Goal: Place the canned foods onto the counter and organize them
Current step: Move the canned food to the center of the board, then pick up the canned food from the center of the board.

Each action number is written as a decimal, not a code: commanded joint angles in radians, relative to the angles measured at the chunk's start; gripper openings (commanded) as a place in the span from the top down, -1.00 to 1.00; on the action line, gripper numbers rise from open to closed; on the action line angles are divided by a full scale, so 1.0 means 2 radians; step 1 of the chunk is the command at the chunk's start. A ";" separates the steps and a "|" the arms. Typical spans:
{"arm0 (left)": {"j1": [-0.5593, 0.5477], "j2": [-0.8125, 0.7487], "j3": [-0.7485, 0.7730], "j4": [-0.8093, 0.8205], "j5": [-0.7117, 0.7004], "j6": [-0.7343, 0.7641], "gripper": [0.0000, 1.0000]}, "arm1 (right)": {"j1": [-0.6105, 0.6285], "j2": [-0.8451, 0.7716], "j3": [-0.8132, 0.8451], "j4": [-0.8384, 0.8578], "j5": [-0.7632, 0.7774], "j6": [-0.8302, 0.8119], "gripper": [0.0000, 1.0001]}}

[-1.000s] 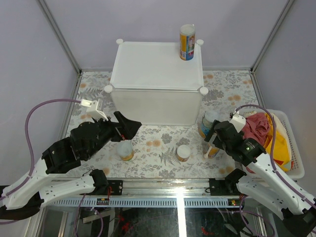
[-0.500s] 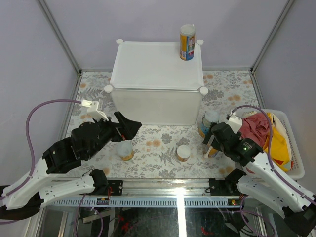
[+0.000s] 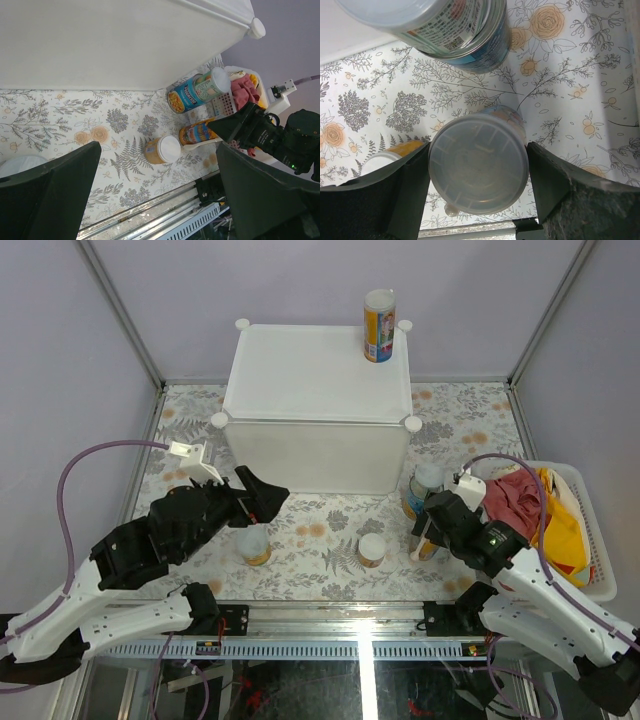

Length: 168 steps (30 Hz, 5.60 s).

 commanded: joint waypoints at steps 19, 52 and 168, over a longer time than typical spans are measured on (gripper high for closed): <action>-0.001 -0.016 0.004 0.001 -0.014 -0.011 -0.99 | 0.079 0.159 0.054 0.166 0.035 -0.079 0.29; -0.001 -0.049 0.003 -0.026 -0.040 -0.021 -0.99 | 0.224 0.388 0.201 0.300 -0.033 -0.146 0.24; -0.001 -0.073 0.014 -0.043 -0.069 -0.018 -0.99 | 0.325 0.311 0.276 0.450 0.062 -0.380 1.00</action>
